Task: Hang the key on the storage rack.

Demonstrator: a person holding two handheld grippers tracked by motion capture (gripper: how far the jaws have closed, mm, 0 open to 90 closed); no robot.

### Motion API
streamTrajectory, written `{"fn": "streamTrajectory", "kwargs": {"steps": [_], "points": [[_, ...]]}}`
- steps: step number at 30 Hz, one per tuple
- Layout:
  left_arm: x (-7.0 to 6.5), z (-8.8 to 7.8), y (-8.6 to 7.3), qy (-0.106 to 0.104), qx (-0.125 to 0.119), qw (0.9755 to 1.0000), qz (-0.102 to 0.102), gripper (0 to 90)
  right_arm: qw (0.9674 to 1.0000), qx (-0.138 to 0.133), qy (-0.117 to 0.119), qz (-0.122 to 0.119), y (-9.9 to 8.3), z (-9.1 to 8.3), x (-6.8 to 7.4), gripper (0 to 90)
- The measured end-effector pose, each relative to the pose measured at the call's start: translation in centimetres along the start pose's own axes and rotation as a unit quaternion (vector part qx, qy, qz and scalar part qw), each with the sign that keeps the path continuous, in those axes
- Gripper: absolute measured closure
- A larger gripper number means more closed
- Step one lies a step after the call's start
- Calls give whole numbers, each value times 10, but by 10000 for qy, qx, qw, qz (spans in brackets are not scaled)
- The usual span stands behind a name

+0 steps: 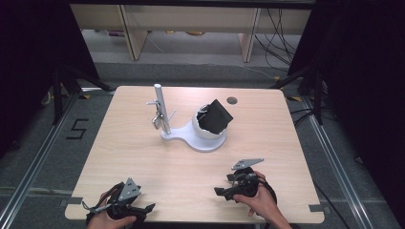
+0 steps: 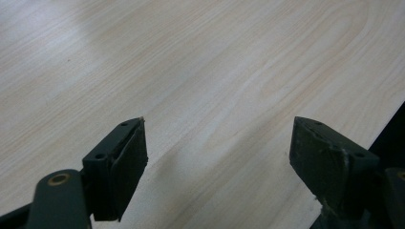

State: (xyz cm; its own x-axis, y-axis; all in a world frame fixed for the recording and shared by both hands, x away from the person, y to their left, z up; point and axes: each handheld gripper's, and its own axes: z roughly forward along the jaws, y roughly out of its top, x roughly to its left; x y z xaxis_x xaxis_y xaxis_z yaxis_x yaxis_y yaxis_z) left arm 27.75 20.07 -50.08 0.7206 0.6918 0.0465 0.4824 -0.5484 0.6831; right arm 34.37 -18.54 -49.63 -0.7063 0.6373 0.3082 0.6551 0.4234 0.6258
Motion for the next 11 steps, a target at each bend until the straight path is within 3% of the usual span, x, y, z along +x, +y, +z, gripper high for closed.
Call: {"fn": "streamTrajectory", "kwargs": {"steps": [1, 3, 9, 11], "points": [[2, 0, 0, 14, 1, 9999, 110, 203, 10000, 3, 2, -2, 0, 0, 0, 215], [0, -1, -1, -44, 60, 10000, 8, 202, 9999, 34, -13, 107, 0, 0, 2, 215], [2, 1, -1, 7, 42, 10000, 78, 200, 10000, 10, -28, 7, 0, 0, 0, 216], [2, 1, -2, -30, 80, 10000, -46, 200, 10000, 13, -29, 6, 0, 0, 0, 216]]}}
